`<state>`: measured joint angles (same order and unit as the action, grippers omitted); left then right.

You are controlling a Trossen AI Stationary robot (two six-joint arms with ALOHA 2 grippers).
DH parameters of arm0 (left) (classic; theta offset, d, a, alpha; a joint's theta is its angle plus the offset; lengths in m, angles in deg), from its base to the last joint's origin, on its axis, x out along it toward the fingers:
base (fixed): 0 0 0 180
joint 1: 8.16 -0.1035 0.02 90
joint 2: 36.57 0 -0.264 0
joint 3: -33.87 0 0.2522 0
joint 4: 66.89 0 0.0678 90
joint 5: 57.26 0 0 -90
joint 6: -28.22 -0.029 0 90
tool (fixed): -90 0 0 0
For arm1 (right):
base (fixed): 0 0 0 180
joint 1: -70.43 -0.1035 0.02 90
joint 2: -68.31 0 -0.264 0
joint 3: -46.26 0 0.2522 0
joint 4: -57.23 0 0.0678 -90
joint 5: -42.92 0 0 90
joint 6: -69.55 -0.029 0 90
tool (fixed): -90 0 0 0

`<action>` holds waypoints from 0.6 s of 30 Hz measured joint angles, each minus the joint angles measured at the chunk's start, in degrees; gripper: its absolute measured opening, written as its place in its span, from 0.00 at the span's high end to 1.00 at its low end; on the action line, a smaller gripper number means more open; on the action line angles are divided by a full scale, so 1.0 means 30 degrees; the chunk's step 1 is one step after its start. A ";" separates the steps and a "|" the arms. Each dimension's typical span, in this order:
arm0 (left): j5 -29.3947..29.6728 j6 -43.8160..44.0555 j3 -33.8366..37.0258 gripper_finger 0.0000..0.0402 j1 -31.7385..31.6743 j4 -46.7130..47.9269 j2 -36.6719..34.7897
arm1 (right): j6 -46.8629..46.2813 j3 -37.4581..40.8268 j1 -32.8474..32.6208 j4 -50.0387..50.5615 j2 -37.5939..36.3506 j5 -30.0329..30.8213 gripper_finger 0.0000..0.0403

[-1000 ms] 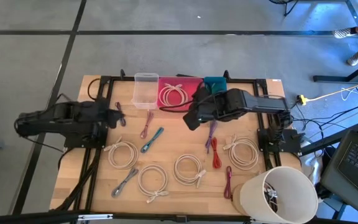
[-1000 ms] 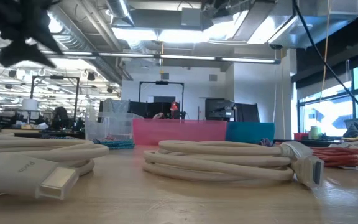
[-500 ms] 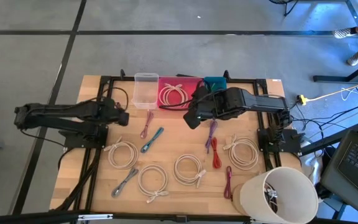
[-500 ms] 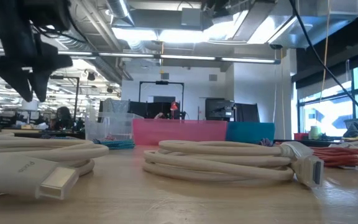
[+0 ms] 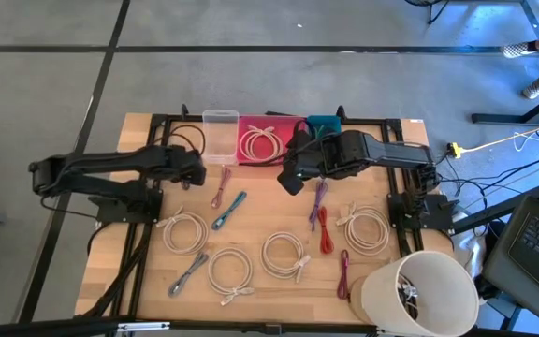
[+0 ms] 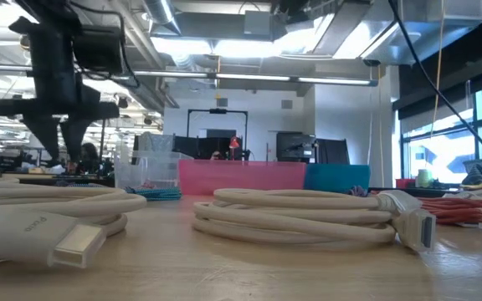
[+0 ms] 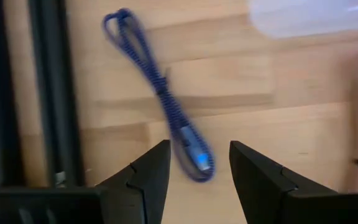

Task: Pick & Place USB Port
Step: Put the violet and black charger cable into the transparent bin

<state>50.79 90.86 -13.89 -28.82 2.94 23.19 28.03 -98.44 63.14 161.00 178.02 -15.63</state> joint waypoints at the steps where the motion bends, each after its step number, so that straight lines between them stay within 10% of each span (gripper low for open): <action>1: 0.0007 -0.0086 0.0000 0.60 -0.0117 0.0319 0.0227 | 0.0011 0.0000 0.0000 0.0002 0.0000 -0.0003 0.75; 18: 0.0196 -0.0804 0.0686 0.60 -0.0536 -0.1487 0.3948 | 0.0984 0.0000 0.0073 0.0002 0.0000 -0.0046 0.75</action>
<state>51.38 88.45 -11.83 -30.42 -1.52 35.04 30.98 -98.44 63.36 161.01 178.02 -15.77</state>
